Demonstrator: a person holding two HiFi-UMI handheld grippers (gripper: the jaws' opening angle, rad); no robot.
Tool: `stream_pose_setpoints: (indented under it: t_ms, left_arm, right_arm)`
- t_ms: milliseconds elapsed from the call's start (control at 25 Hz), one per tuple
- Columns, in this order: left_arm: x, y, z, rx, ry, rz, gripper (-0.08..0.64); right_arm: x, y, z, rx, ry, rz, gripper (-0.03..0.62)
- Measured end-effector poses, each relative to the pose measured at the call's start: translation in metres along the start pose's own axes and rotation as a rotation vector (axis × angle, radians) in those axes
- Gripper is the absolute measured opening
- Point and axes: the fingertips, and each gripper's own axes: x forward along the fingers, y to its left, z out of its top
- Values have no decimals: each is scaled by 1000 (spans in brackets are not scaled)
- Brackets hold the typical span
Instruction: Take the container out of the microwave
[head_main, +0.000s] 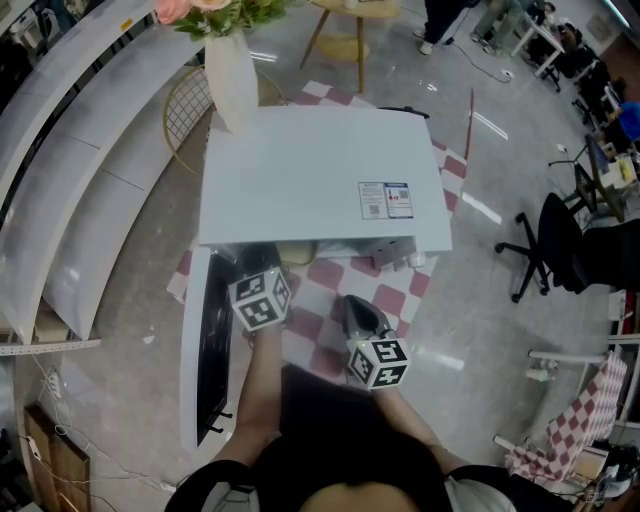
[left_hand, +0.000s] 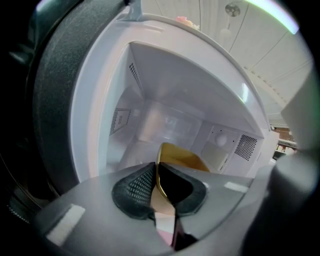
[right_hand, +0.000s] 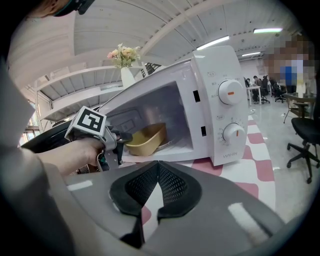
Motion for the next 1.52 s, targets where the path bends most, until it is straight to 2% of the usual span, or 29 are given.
stream_pose_setpoints:
  t_ms: [640,800,1520]
  left_arm:
    - [-31,-16,-10,-29,-30,32,29]
    - [-40,-19,-14,-70,-37,42,29]
    - [-99,-27,-28,-101,-95,138,29]
  right_arm:
    - [-26,-8,3,-30,4,65,2]
    - [-32,-9,3,-45,6,91,0]
    - [-65,-16,-1,-87,5,183,0]
